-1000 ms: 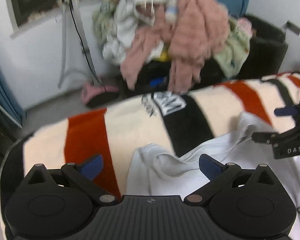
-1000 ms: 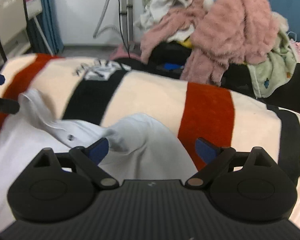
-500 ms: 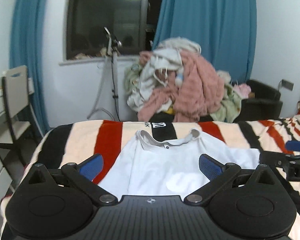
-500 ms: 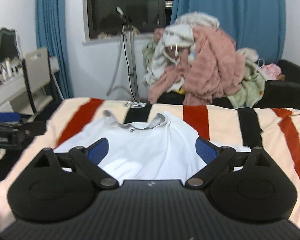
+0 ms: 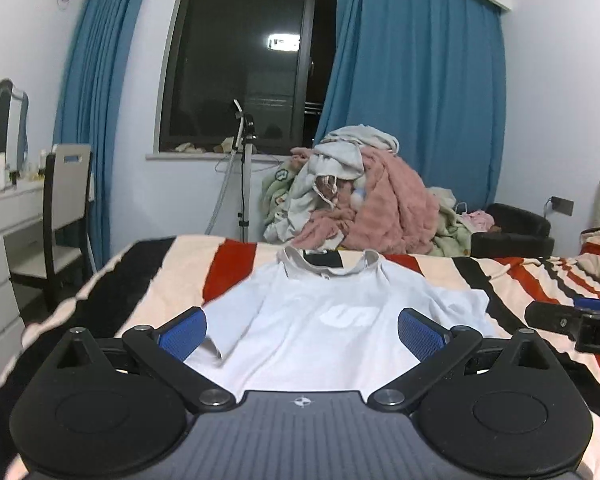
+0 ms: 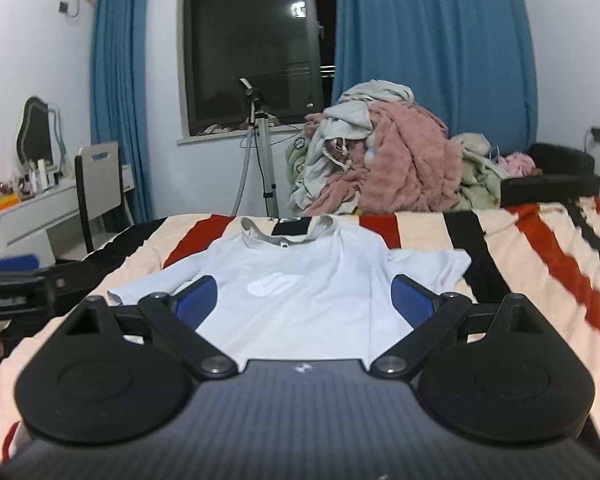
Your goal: Fold clothes
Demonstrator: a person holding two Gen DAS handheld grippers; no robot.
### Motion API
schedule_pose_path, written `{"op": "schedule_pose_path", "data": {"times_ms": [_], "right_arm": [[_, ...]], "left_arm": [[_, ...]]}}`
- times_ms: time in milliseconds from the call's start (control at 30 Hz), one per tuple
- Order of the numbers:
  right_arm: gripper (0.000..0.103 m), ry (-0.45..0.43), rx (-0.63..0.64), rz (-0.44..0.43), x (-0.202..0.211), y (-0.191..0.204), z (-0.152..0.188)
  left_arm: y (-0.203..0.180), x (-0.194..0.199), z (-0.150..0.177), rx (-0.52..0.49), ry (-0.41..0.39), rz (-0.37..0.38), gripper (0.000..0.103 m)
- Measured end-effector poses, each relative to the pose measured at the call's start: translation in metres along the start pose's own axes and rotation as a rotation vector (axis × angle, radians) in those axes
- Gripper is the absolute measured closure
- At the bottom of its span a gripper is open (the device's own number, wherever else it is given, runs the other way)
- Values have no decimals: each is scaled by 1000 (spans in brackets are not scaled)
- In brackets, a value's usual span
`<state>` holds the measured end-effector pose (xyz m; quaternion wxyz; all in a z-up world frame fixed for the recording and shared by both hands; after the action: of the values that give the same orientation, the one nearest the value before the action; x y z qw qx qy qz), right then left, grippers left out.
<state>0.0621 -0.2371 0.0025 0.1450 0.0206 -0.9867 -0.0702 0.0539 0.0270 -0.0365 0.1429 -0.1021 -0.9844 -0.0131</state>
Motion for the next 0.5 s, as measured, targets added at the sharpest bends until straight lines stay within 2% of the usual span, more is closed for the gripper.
{"op": "schedule_pose_path", "data": {"times_ms": [100, 300, 500], "right_arm": [[8, 1, 0, 5, -2, -4, 9], [8, 10, -15, -3, -6, -6, 18], [8, 75, -72, 1, -20, -10, 33]], "left_arm": [[5, -12, 16, 3, 28, -11, 0], [4, -37, 28, 24, 90, -31, 1], [5, -52, 39, 37, 161, -44, 1]]}}
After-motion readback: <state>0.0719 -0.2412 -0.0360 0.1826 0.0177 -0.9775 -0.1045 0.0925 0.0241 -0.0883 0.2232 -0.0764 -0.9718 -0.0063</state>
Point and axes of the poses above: each gripper's, at about its wrist camera, not at the fingertips, and x roughly against the way its jaws point, y to its left, z to its underside, the point moved 6 cm from there along -x, roughly the way its jaws point, and after that the axes turned 3 degrees about -x, right-handed, at the moved point
